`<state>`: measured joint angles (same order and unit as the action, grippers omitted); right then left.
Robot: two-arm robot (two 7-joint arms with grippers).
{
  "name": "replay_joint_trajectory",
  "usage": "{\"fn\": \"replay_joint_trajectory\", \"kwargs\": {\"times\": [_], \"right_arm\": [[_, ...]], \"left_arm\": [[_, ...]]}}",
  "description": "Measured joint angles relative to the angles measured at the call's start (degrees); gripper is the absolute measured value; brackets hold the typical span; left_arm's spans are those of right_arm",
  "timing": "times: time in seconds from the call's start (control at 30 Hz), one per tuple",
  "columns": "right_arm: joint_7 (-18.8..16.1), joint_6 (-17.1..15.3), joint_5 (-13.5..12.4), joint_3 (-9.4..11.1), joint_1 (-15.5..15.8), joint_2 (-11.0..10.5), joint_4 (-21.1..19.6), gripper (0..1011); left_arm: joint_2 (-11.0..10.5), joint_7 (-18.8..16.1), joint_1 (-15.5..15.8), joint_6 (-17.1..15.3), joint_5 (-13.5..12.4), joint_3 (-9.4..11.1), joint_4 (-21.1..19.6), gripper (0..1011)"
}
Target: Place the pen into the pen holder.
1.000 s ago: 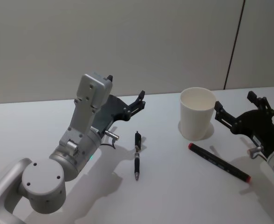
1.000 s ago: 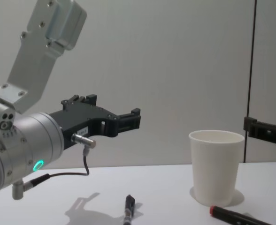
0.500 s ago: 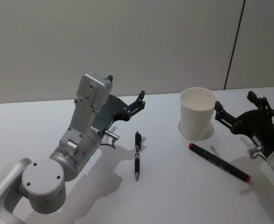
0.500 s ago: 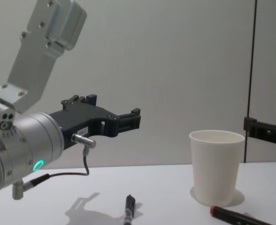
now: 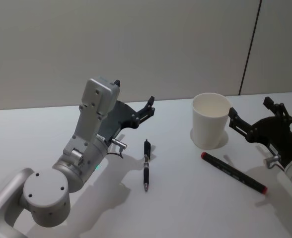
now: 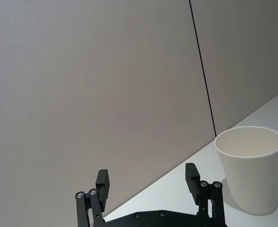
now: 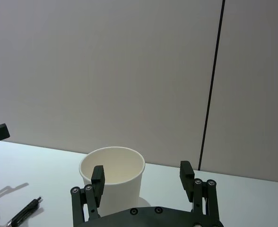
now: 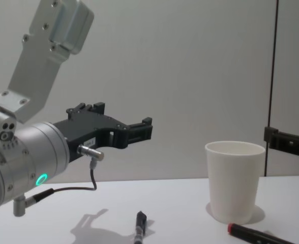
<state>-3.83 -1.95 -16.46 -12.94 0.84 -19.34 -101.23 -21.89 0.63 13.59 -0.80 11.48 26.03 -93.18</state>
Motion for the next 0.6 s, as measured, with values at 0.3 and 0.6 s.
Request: {"fn": "replay_joint_trajectory", "kwargs": {"times": [0.3,0.6], "right_arm": [[-0.9,0.0,0.0,0.0,-0.1,0.0,0.2,1001],[-3.4,-0.5,-0.2,0.5,0.2,-1.0,0.2,1001]], "left_arm": [[0.0,0.0,0.0,0.0,0.0,0.0,0.0,1001],[0.0,0.0,0.0,0.0,0.0,0.0,0.0,1001]]}}
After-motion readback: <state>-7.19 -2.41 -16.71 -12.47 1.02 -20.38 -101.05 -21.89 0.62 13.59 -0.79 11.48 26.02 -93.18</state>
